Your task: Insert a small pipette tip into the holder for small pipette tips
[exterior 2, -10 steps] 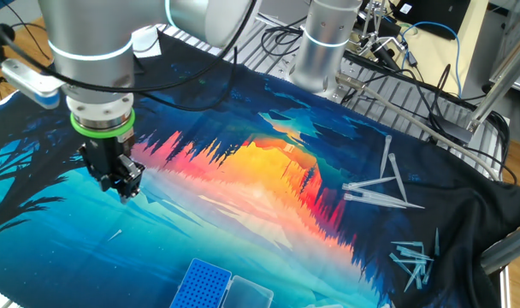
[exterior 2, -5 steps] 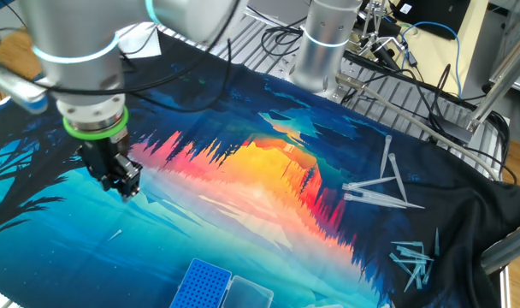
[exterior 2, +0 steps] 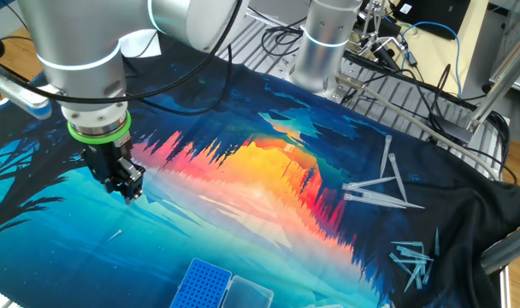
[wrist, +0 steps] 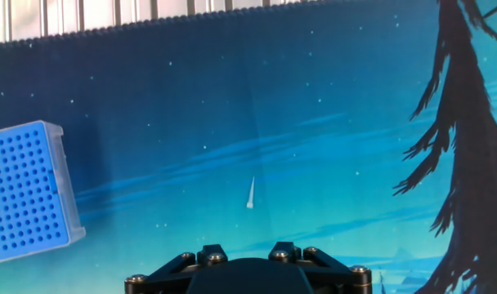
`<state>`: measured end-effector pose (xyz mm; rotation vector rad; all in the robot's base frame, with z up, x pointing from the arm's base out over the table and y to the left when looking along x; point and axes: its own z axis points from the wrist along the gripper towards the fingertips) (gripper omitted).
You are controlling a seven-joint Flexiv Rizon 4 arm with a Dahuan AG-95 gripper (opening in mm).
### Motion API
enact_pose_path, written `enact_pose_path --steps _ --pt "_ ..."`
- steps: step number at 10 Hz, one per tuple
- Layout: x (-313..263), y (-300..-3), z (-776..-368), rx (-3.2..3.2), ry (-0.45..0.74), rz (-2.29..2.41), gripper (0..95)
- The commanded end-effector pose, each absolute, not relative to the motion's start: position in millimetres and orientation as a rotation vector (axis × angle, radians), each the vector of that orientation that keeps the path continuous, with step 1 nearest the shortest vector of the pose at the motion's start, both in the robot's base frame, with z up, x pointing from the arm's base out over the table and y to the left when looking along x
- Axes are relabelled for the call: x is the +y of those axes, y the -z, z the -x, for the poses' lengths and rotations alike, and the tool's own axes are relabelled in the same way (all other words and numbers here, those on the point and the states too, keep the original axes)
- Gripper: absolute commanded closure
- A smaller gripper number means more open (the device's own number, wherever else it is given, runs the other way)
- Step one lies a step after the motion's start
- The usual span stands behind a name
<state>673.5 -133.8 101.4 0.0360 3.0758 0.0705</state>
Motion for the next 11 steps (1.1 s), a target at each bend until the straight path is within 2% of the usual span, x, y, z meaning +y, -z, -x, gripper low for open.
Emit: enact_pose_path --steps 1,11 --pt "-133.9 -101.3 -674.5 3.079 -0.074 -0.039 57.0" --pt "-133.9 -101.3 -674.5 3.079 -0.068 -0.058 57.0"
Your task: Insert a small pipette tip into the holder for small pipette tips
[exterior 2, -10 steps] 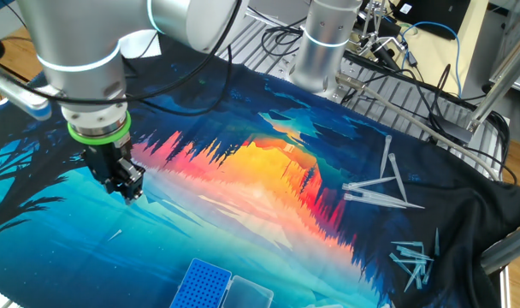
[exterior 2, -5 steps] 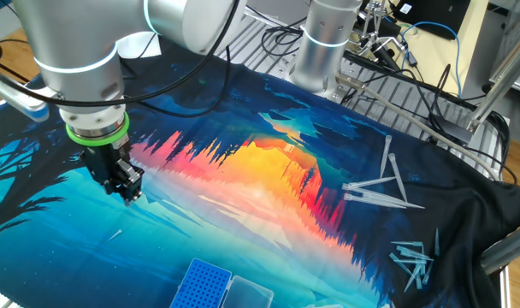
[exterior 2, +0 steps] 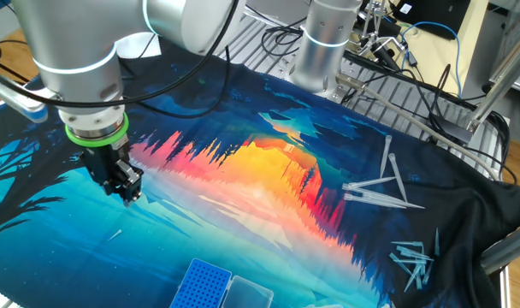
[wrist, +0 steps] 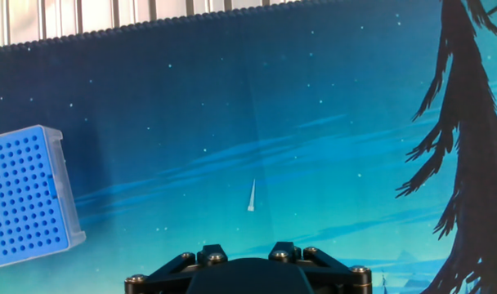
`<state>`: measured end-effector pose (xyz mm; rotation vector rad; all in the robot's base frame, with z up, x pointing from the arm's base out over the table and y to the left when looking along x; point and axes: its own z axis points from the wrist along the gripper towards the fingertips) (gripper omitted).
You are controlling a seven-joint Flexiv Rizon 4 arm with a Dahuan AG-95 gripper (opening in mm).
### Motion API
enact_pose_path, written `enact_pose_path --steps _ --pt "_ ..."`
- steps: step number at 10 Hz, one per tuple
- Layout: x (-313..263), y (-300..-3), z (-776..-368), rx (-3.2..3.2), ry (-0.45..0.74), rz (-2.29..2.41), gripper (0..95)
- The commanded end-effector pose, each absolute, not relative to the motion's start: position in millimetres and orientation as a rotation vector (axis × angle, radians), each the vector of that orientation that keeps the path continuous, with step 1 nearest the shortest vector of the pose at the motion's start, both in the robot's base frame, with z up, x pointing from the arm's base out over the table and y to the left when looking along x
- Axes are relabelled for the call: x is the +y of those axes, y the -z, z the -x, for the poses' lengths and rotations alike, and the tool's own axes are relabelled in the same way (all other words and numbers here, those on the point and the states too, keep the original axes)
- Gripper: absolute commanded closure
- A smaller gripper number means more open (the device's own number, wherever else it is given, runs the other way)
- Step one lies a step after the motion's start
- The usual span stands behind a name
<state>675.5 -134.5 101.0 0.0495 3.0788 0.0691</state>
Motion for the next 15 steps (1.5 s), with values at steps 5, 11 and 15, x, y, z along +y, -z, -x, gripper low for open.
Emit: enact_pose_path --steps 5,11,15 --pt "-133.9 -101.3 -674.5 3.137 -0.049 -0.076 57.0" --pt "-133.9 -101.3 -674.5 3.131 -0.011 -0.082 38.0" --pt "-133.9 -101.3 -674.5 3.131 -0.011 -0.082 38.0"
